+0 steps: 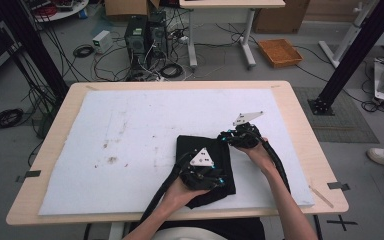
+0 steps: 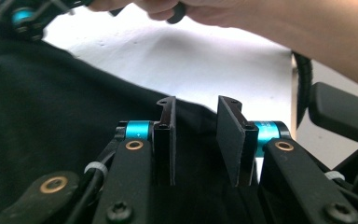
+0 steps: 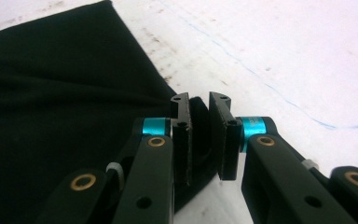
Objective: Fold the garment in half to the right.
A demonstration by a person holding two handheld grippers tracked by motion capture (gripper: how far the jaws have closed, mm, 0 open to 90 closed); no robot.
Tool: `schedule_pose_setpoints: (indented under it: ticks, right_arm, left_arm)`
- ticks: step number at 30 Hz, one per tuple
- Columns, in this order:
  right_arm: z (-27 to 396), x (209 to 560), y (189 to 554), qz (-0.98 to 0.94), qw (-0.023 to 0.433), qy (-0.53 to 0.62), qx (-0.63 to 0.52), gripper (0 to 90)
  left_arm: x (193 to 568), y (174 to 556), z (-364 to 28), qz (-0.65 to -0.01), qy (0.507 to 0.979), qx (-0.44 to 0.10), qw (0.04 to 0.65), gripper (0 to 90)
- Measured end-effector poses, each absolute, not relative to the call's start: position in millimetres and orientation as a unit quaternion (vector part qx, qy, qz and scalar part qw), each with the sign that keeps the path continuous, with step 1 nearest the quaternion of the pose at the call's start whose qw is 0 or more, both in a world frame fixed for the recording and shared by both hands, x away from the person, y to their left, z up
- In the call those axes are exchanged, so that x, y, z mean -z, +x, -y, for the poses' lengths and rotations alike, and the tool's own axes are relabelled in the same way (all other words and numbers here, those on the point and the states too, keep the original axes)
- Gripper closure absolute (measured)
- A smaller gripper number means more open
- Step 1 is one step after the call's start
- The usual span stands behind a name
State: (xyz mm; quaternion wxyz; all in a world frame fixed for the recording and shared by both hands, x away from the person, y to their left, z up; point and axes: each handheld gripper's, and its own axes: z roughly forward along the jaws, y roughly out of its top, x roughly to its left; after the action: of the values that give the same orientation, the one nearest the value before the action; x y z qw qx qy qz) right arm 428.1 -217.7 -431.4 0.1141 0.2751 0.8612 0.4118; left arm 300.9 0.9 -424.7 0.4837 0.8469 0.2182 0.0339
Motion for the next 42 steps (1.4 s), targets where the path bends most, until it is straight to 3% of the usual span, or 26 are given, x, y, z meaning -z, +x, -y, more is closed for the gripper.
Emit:
schedule_pose_setpoints:
  ticks: [8,17,30,42]
  right_arm:
    - [230,431,427,-0.856,0.122,0.29,-0.41,80.3]
    - [237,413,420,-0.828,0.131,0.302,-0.454,67.5]
    - [207,417,415,-0.848,0.1,0.275,-0.443,68.3]
    - [225,438,424,-0.852,0.091,0.326,-0.399,70.2]
  left_arm:
    - [433,299,7,-0.214,0.865,-0.026,0.454,73.2]
    - [440,297,29,-0.198,0.882,-0.022,0.427,75.0]
    - [439,297,34,-0.187,0.883,-0.026,0.43,74.7]
    - [441,296,37,-0.184,0.883,-0.023,0.43,74.5]
